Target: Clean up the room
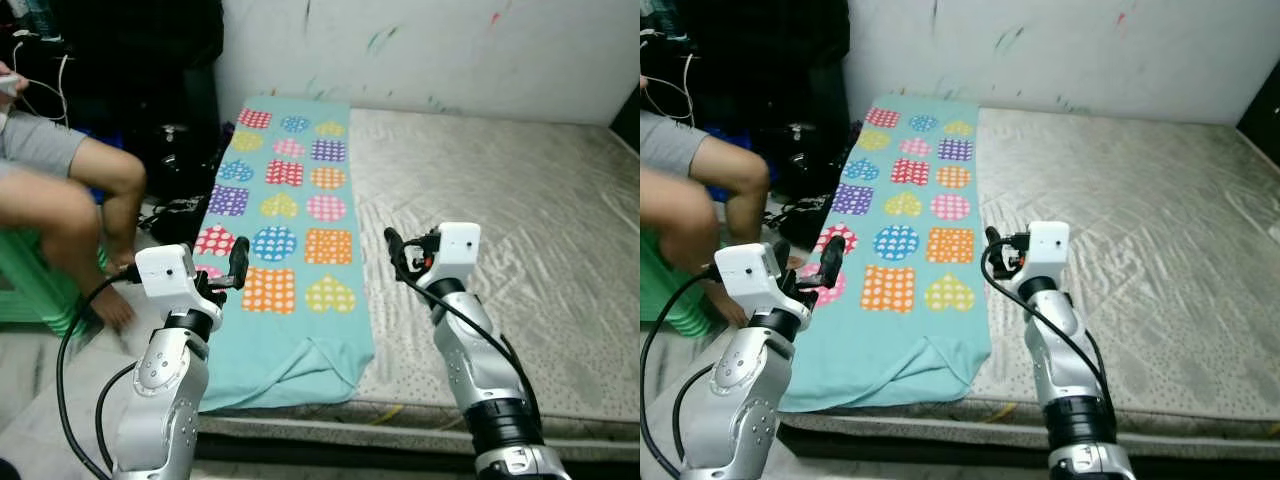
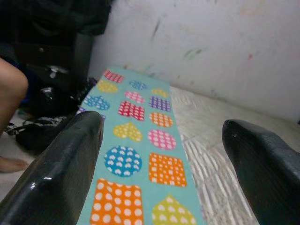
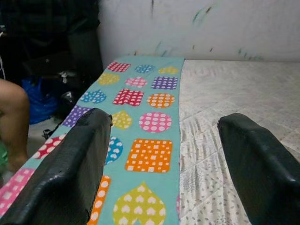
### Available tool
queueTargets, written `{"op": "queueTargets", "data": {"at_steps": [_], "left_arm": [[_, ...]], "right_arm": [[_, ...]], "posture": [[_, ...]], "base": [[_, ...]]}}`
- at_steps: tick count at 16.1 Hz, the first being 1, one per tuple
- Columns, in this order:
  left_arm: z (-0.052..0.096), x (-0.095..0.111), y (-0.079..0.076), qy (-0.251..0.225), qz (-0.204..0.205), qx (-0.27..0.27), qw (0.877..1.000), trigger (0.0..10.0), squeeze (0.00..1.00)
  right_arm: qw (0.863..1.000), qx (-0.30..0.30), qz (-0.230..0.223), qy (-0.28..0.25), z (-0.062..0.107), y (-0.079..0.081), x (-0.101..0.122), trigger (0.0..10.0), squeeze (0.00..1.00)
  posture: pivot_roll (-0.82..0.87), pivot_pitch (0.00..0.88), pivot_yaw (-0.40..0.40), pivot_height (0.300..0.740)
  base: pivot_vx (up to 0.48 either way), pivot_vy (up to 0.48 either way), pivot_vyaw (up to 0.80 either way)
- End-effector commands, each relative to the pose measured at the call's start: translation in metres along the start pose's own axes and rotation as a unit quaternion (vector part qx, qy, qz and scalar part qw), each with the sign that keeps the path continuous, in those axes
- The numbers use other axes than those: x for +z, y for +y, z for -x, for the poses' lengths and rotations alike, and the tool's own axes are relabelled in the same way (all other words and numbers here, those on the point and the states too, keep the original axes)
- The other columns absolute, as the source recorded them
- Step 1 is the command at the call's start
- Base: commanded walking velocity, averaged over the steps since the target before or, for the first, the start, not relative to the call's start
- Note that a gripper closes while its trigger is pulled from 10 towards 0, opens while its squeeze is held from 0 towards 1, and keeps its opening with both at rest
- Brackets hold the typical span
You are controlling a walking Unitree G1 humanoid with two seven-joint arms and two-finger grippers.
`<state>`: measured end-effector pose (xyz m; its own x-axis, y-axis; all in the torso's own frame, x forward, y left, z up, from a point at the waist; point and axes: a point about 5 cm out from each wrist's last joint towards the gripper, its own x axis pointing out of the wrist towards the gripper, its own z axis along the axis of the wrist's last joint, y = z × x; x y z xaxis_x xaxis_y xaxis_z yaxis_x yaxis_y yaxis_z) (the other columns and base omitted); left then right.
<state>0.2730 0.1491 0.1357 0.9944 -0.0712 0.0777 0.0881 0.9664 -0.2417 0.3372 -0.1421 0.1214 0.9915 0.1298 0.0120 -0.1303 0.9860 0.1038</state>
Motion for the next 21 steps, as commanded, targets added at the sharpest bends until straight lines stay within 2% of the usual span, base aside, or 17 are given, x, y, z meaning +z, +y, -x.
{"op": "queueTargets", "data": {"at_steps": [1, 3, 5, 8, 10, 11, 12, 17, 21], "left_arm": [[0.002, -0.008, -0.005, 0.018, -0.008, -0.017, 1.0, 10.0, 0.0], [0.008, -0.015, -0.005, 0.034, -0.002, -0.01, 0.999, 10.0, 0.0], [0.007, -0.019, -0.009, 0.037, -0.002, -0.012, 0.999, 10.0, 0.0], [0.005, -0.01, -0.007, 0.02, 0.004, 0.006, 1.0, 10.0, 0.0], [0.02, -0.019, -0.001, 0.04, 0.006, 0.017, 0.999, 10.0, 0.0], [0.028, -0.022, 0.001, 0.048, 0.006, 0.02, 0.999, 10.0, 0.0], [0.031, -0.023, 0.003, 0.051, 0.005, 0.025, 0.998, 10.0, 0.0], [0.021, -0.015, -0.002, 0.032, 0.012, 0.011, 0.999, 10.0, 0.0], [0.022, -0.016, -0.003, 0.033, 0.016, 0.011, 0.999, 10.0, 0.0]], "right_arm": [[1.0, -0.015, 0.01, -0.002, 0.007, -0.01, -0.001, 10.0, 0.0], [1.0, -0.014, 0.019, 0.013, 0.015, -0.013, -0.01, 10.0, 0.0], [1.0, -0.009, 0.02, 0.017, 0.013, -0.011, -0.011, 10.0, 0.0], [0.999, 0.04, 0.023, 0.015, 0.007, 0.009, -0.007, 10.0, 0.0], [0.999, 0.038, 0.015, 0.017, 0.012, 0.01, -0.01, 10.0, 0.0], [0.999, 0.032, 0.011, 0.029, 0.021, 0.006, -0.019, 10.0, 0.0], [0.999, 0.028, 0.014, 0.037, 0.025, 0.003, -0.023, 10.0, 0.0], [0.999, 0.027, 0.024, 0.039, 0.026, 0.002, -0.02, 10.0, 0.0], [0.998, 0.023, 0.029, 0.043, 0.026, -0.002, -0.021, 10.0, 0.0]], "posture": [[0.01, 0.025, -0.048, 0.74], [0.01, 0.038, -0.052, 0.74], [0.02, 0.024, -0.082, 0.74], [0.04, 0.046, -0.107, 0.74], [0.05, 0.073, -0.104, 0.74], [0.05, 0.071, -0.095, 0.74], [0.05, 0.069, -0.092, 0.74], [0.03, 0.093, -0.098, 0.74], [0.03, 0.094, -0.102, 0.74]], "base": [[0.0, 0.0, -0.8], [0.0, 0.0, -0.26], [0.0, 0.0, 0.0], [0.0, 0.0, 0.0], [0.0, 0.0, 0.0], [0.0, 0.0, 0.0], [0.0, 0.0, 0.0], [0.0, 0.336, 0.0], [0.0, 0.48, 0.0]]}}
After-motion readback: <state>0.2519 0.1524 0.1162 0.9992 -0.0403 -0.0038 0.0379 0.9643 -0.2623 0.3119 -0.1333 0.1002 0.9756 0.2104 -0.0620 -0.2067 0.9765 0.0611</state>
